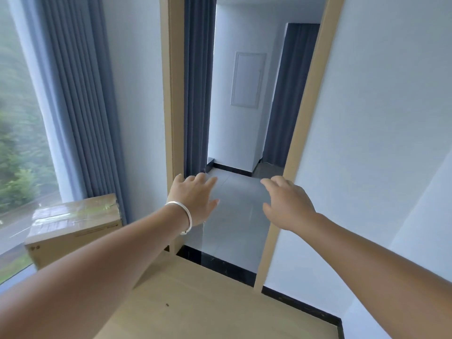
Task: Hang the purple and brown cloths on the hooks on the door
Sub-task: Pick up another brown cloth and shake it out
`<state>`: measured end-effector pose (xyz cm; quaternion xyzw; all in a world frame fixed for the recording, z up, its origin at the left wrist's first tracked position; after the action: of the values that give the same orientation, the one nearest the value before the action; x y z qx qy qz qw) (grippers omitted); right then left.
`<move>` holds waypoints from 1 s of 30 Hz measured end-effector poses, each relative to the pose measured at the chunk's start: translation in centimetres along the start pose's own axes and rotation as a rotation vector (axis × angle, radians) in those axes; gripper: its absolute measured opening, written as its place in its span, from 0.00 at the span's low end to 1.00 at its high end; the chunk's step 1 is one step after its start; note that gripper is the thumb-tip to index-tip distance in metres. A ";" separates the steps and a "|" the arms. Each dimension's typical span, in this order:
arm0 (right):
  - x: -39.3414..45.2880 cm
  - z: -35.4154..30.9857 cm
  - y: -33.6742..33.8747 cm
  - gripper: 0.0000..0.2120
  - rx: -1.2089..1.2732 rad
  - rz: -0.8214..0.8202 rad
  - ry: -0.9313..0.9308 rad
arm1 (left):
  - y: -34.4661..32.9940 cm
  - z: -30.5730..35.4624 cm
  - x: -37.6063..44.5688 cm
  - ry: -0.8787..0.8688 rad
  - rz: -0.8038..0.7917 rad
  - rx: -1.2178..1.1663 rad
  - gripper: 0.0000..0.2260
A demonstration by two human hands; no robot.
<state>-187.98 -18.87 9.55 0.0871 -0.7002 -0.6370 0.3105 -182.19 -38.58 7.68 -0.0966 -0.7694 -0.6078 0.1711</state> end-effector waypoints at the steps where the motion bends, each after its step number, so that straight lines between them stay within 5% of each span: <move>1: 1.6 -1.1 -1.2 0.23 0.011 -0.008 0.035 | -1.0 -1.4 0.1 0.027 -0.016 0.005 0.24; 16: 20.2 -22.4 -18.6 0.28 0.256 -0.208 0.688 | -13.6 -24.0 -5.8 0.676 -0.358 0.174 0.25; 30: 19.7 -41.6 -30.5 0.28 0.282 -0.455 1.148 | -22.7 -30.1 -20.6 1.127 -0.592 0.179 0.26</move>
<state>-189.22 -69.15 -13.06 0.6016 -0.4632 -0.4403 0.4791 -166.93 -71.99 -14.59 0.4688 -0.6034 -0.5202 0.3815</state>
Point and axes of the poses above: each hand's wrist, its own x-axis towards the middle knuckle, its own y-axis out of the back of the hand, z = x × y, the point moved 6 cm from there along x, towards the middle knuckle, and after that the axes turned 3 degrees about x, right-handed, at the moved point
